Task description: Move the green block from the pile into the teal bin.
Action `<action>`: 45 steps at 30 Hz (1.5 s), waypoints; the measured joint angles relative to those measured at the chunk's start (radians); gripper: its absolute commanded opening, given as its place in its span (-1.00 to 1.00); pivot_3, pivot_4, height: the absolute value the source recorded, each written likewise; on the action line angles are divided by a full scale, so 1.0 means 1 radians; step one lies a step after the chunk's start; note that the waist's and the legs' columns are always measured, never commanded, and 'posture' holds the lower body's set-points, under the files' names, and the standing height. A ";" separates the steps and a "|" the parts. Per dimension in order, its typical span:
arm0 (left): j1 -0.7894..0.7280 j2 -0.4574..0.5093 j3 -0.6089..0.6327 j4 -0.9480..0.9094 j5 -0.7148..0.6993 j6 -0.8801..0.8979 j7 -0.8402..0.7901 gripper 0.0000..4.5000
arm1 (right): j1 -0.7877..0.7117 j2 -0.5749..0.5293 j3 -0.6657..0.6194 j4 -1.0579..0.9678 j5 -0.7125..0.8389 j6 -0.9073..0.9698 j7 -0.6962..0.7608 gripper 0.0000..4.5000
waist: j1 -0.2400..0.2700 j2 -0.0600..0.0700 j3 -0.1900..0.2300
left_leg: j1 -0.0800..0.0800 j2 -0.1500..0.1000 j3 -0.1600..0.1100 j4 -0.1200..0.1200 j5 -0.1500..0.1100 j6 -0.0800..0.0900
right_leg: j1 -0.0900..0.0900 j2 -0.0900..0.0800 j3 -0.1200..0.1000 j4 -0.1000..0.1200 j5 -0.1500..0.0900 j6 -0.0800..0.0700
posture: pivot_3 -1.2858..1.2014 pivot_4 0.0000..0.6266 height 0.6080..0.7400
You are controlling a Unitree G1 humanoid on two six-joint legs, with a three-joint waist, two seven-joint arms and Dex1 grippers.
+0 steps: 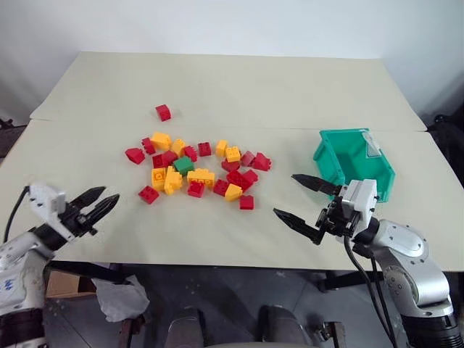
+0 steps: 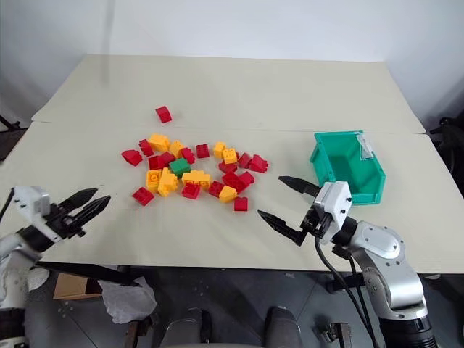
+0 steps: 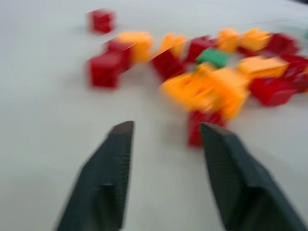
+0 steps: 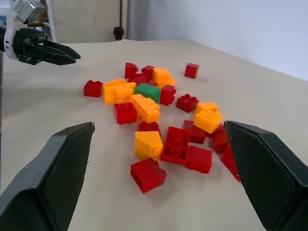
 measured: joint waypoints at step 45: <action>-1.040 -0.058 -0.791 0.690 0.521 0.055 -0.154 0.18 | -0.028 0.026 0.025 0.062 -0.044 -0.065 -0.029 1.00 | -0.003 -0.002 0.000 | 0.000 -0.001 0.001 0.000 0.001 -0.001 | -0.001 0.000 0.000 0.000 0.000 0.000 | 0.03 -0.52 1.00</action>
